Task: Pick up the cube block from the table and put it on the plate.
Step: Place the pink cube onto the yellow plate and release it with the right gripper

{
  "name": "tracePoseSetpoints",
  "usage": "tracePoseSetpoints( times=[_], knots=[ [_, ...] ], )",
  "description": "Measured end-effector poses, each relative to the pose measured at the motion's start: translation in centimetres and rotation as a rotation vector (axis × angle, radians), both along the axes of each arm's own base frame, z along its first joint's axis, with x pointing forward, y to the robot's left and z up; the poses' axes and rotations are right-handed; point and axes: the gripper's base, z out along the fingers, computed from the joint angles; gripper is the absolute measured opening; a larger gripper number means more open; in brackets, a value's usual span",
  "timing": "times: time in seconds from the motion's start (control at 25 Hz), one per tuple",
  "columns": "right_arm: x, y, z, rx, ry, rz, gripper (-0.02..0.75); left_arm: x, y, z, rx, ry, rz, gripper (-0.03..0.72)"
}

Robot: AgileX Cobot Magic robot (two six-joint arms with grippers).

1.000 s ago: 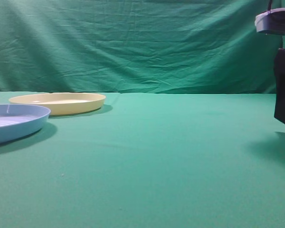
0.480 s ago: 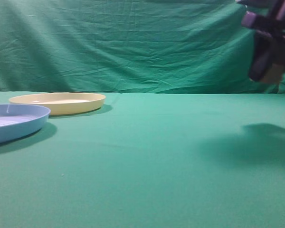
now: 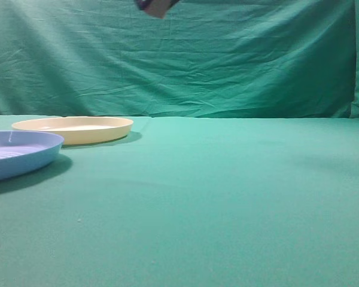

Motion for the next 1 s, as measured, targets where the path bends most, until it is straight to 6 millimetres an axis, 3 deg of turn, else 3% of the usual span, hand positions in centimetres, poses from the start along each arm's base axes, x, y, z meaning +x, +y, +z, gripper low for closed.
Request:
tracePoseSetpoints(
  times=[0.16, 0.28, 0.48, 0.6, 0.68, 0.76, 0.88, 1.0],
  knots=[
    [1.2, 6.1, -3.5, -0.003, -0.035, 0.097, 0.241, 0.0, 0.0, 0.0, 0.0, 0.0, 0.0, 0.0],
    [1.7, 9.1, -7.3, -0.021, -0.038, 0.136, 0.241, 0.0, 0.0, 0.0, 0.0, 0.0, 0.0, 0.0],
    [2.5, 10.8, -13.1, -0.042, -0.031, 0.114, 0.241, 0.0, 0.0, 0.0, 0.0, 0.0, 0.0, 0.0],
    [2.8, 11.0, -14.8, -0.051, -0.024, 0.104, 0.412, 0.0, 0.0, 0.0, 0.0, 0.0, 0.0, 0.0],
    [2.8, 11.0, -15.0, -0.054, -0.02, 0.105, 0.571, 0.0, 0.0, 0.0, 0.0, 0.0, 0.0, 0.0],
    [2.8, 11.0, -14.9, -0.053, -0.022, 0.105, 0.647, 0.0, 0.0, 0.0, 0.0, 0.0, 0.0, 0.0],
    [2.5, 10.7, -13.1, -0.054, -0.031, 0.121, 0.643, 0.0, 0.0, 0.0, 0.0, 0.0, 0.0, 0.0],
    [1.9, 9.3, -8.8, -0.087, -0.033, 0.164, 0.643, 0.0, 0.0, 0.0, 0.0, 0.0, 0.0, 0.0]
  ],
)
